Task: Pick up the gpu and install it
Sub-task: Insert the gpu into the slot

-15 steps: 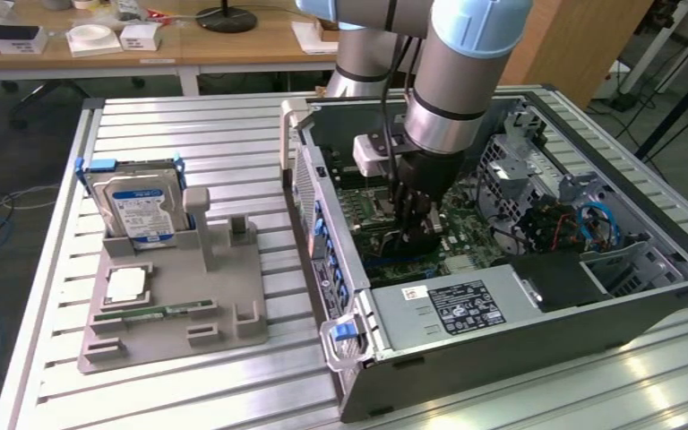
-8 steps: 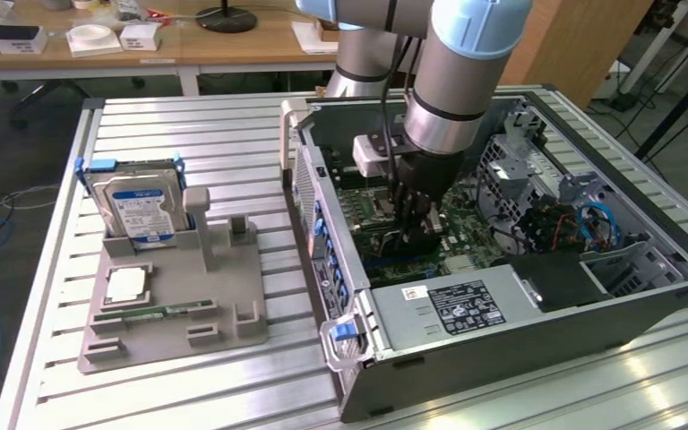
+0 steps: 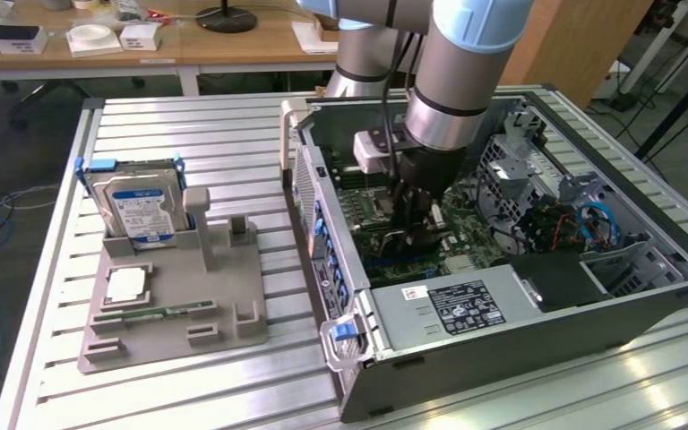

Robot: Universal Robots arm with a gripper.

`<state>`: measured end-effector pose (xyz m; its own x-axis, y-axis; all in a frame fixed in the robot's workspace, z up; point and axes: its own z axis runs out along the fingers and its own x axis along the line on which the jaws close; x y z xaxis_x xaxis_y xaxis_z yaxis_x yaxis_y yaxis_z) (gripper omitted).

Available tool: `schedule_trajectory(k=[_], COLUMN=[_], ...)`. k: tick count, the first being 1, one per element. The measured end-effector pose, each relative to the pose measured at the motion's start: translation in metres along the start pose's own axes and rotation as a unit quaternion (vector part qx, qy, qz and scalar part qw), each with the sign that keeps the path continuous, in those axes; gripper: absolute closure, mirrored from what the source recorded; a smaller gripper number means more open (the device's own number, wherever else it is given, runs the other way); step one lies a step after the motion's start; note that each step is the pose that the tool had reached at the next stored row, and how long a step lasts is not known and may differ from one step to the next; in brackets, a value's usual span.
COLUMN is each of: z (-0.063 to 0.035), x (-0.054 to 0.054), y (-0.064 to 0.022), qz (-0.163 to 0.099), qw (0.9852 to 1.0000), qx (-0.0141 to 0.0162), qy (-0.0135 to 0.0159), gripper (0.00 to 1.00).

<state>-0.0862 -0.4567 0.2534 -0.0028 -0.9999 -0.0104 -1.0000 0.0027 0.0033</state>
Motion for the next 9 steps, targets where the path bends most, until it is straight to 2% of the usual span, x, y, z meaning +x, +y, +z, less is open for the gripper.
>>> schedule_trajectory(k=[3, 5, 6, 8, 9], z=[-0.0104, -0.0149, -0.0171, -0.0188, -0.0187], x=[0.0, 0.0, 0.0, 0.0, 0.0], y=[0.0, 0.0, 0.0001, 0.0, 0.0], qz=[0.0, 0.0, 0.0, 0.0, 0.0], qw=[1.0, 1.0, 1.0, 1.0, 1.0], qx=[0.0, 0.0, 0.0, 0.0, 0.0001], qy=[0.0, 0.0001, 0.0001, 0.0, -0.0001], gripper=[0.56, 0.69, 0.69, 0.8, 0.8])
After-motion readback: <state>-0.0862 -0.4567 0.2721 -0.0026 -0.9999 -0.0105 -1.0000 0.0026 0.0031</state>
